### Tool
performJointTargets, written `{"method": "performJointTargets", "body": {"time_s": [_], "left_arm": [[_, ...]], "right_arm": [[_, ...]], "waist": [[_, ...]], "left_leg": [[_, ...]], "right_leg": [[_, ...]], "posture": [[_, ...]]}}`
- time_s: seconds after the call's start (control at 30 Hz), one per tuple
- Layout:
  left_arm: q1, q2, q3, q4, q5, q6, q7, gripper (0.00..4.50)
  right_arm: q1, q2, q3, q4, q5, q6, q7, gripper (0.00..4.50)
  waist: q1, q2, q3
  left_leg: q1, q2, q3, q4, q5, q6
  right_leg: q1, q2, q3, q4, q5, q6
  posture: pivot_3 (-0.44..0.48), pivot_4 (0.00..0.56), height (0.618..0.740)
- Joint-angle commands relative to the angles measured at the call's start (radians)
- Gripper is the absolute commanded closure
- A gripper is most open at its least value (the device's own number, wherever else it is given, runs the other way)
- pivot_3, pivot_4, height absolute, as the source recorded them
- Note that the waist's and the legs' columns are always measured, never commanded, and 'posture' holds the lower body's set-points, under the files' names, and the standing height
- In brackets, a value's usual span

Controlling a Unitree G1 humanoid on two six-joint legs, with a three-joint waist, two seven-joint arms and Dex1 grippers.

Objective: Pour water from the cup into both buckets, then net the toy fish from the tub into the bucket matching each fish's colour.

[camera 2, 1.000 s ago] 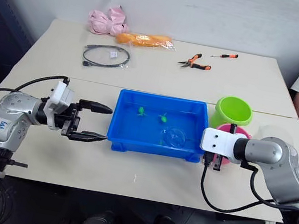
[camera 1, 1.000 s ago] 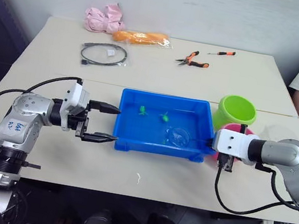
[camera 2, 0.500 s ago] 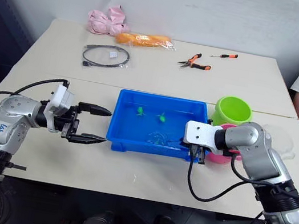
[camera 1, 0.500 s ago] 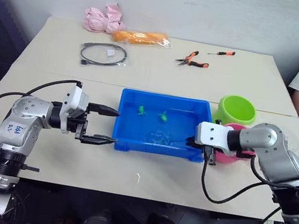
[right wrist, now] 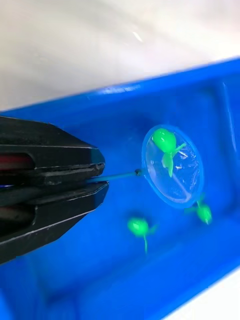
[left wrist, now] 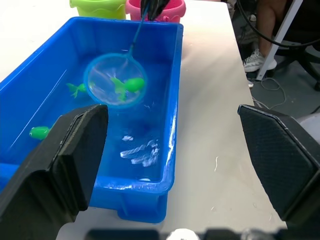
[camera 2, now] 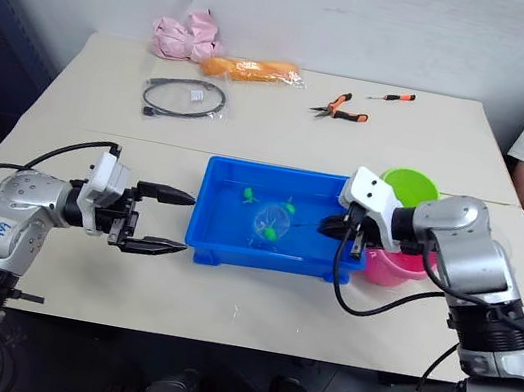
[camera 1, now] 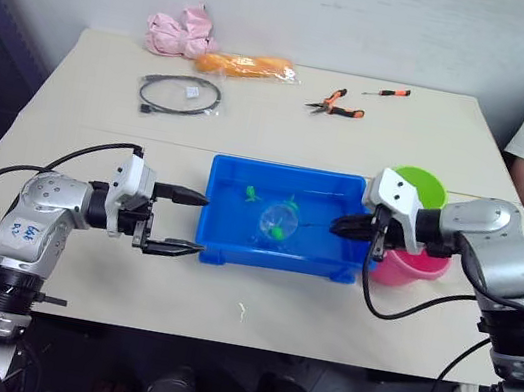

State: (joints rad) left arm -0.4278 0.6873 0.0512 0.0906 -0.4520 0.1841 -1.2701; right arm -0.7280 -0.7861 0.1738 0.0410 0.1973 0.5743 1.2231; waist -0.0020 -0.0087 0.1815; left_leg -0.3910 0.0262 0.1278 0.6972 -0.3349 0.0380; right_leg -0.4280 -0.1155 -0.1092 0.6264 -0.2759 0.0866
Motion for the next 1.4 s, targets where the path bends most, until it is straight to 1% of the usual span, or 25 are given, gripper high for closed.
{"method": "performJointTargets", "body": {"time_s": [0.03,0.2,0.3,0.5,0.63,0.77,0.9,0.97,1.13,1.4], "left_arm": [[-0.027,-0.009,0.032,-0.019,-0.015,0.01,0.043,0.06],[-0.052,-0.048,0.037,-0.035,-0.05,0.047,0.081,0.06],[-0.093,-0.084,0.029,-0.025,-0.056,0.058,0.1,0.06],[-0.186,-0.15,0.029,0.064,-0.031,0.028,0.136,0.06],[-0.219,-0.164,0.023,0.097,-0.021,0.02,0.138,0.06],[-0.263,-0.186,0.027,0.138,-0.024,0.021,0.153,0.06],[-0.288,-0.212,0.023,0.148,-0.027,0.023,0.163,0.06],[-0.297,-0.227,0.012,0.147,-0.019,0.023,0.174,0.06],[-0.306,-0.256,-0.001,0.145,-0.003,0.022,0.193,0.06],[-0.298,-0.274,-0.016,0.128,0.003,0.026,0.214,0.06]], "right_arm": [[0.033,-0.044,-0.123,-0.045,0.065,0.05,-0.025,4.5],[0.164,-0.064,-0.284,-0.159,0.158,0.134,-0.096,4.5],[0.239,-0.067,-0.384,-0.235,0.218,0.215,-0.157,4.5],[0.378,-0.078,-0.518,-0.344,0.275,0.273,-0.246,4.5],[0.412,-0.083,-0.593,-0.38,0.321,0.309,-0.294,4.5],[0.428,-0.119,-0.668,-0.353,0.324,0.311,-0.335,4.5],[0.407,-0.151,-0.669,-0.275,0.268,0.264,-0.396,4.5],[0.39,-0.165,-0.648,-0.211,0.216,0.205,-0.435,4.5],[0.346,-0.167,-0.576,-0.039,0.076,0.0,-0.528,4.5],[0.359,-0.186,-0.412,0.094,-0.179,-0.366,-0.634,4.5]], "waist": [[0.002,0.0,0.0],[0.003,0.0,0.0],[0.002,0.0,0.0],[0.004,0.0,0.0],[0.002,0.0,0.0],[0.004,0.0,0.0],[0.005,0.0,0.0],[0.006,0.0,0.0],[0.003,0.0,0.0],[0.001,0.0,0.0]], "left_leg": [[0.0,0.0,0.0,0.0,0.0,0.0],[-0.001,0.0,-0.001,0.0,0.0,0.0],[0.0,0.0,-0.001,0.0,0.0,0.0],[0.0,0.0,0.0,0.0,0.0,0.0],[0.0,-0.001,0.001,0.0,0.0,0.0],[0.0,-0.001,0.001,0.0,0.0,0.0],[0.001,-0.001,0.001,0.0,0.0,0.001],[0.001,-0.002,0.001,0.0,0.0,0.001],[0.001,-0.002,0.002,0.0,0.001,0.002],[0.001,-0.002,0.003,-0.001,0.001,0.001]], "right_leg": [[0.0,0.0,0.0,0.0,0.0,0.0],[0.0,0.0,0.002,0.0,0.0,0.0],[0.0,0.0,0.001,0.0,0.0,0.0],[0.001,0.001,0.001,0.0,0.0,0.0],[0.0,0.002,0.0,0.0,0.0,0.0],[0.0,0.003,0.0,0.0,0.0,0.0],[0.001,0.003,0.0,0.0,0.0,0.001],[0.001,0.003,0.0,0.0,0.0,0.001],[0.001,0.004,0.0,0.0,0.0,0.001],[0.0,0.005,0.0,0.0,0.001,0.001]], "posture": [[0.0,0.15,0.74],[0.0,0.15,0.74],[0.0,0.15,0.74],[0.0,0.15,0.74],[0.0,0.15,0.74],[0.0,0.15,0.74],[0.0,0.15,0.74],[0.0,0.15,0.74],[0.0,0.15,0.74],[0.0,0.15,0.74]]}}
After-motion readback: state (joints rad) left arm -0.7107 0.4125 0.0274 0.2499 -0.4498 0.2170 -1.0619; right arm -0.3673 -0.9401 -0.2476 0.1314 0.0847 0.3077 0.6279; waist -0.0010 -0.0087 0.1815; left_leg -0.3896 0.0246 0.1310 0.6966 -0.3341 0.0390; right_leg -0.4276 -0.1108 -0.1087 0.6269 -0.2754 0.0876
